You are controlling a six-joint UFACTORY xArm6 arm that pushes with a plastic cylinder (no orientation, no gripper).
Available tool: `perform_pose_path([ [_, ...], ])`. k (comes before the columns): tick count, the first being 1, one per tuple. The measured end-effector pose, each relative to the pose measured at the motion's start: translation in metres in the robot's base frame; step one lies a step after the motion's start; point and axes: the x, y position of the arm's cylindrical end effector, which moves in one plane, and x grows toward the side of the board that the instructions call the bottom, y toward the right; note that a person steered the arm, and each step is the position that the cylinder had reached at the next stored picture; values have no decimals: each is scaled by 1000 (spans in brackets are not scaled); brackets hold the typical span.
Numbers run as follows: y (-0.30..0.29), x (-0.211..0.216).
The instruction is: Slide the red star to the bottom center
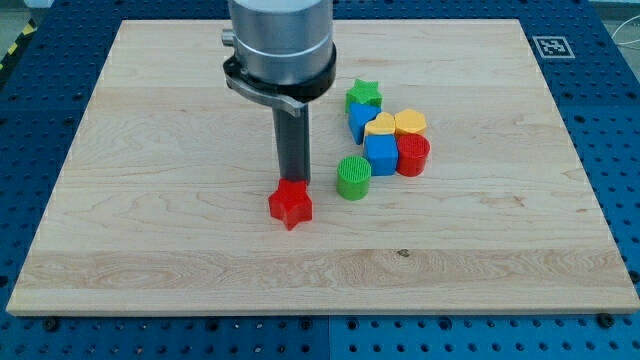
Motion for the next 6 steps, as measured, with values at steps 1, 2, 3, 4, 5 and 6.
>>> perform_pose_path([
  [1,0,10],
  [2,0,11],
  [3,0,18],
  [4,0,30],
  [5,-3,30],
  [6,-28,5],
])
